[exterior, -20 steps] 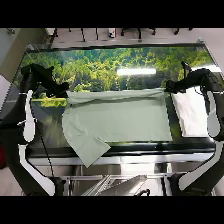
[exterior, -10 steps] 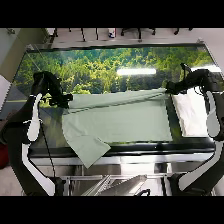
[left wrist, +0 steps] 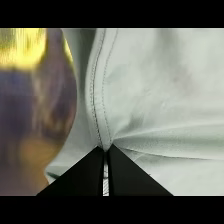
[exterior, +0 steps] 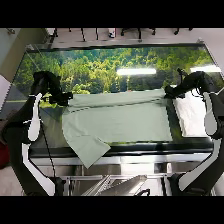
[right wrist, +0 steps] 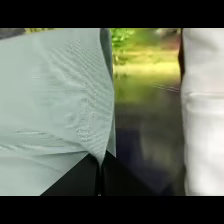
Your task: Fold the shirts.
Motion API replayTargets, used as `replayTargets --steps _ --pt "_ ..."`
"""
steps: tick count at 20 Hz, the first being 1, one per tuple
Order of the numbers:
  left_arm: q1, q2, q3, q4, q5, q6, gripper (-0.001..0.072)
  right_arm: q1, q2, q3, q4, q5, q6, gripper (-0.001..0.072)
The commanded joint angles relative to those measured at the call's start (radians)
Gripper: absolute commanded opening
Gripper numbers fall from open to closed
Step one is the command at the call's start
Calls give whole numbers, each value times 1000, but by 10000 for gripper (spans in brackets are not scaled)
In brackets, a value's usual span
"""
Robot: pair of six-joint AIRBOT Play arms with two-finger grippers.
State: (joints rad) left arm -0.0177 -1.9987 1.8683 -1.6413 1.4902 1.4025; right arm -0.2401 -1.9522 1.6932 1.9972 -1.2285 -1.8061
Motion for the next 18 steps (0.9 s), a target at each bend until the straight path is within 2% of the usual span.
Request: replayTargets --steps 1,6,7,8,9,10,11,16,18 --pt "0 0 2 -2 -9 2 16 13 -19 1 3 -20 4 27" --pt "-5 0 2 -4 -6 2 16 11 -19 1 3 -22 4 32" --pt "-9 0 2 -10 -5 2 17 12 -19 1 4 -25 4 131" --pt "-11 0 2 -27 -5 2 49 13 -18 1 5 -29 5 294" --pt "-13 0 2 -56 -8 2 293 13 -16 1 14 -35 10 336" --pt "-17 0 2 -91 -10 2 597 13 -11 2 35 -45 8 335" --pt "-18 1 5 -111 1 2 689 11 1 2 49 -58 8 335" --pt "34 22 193 -106 336 2 689 -66 181 23 44 -169 8 335" --pt "74 116 179 -106 333 2 689 -127 252 13 44 -237 -6 335"
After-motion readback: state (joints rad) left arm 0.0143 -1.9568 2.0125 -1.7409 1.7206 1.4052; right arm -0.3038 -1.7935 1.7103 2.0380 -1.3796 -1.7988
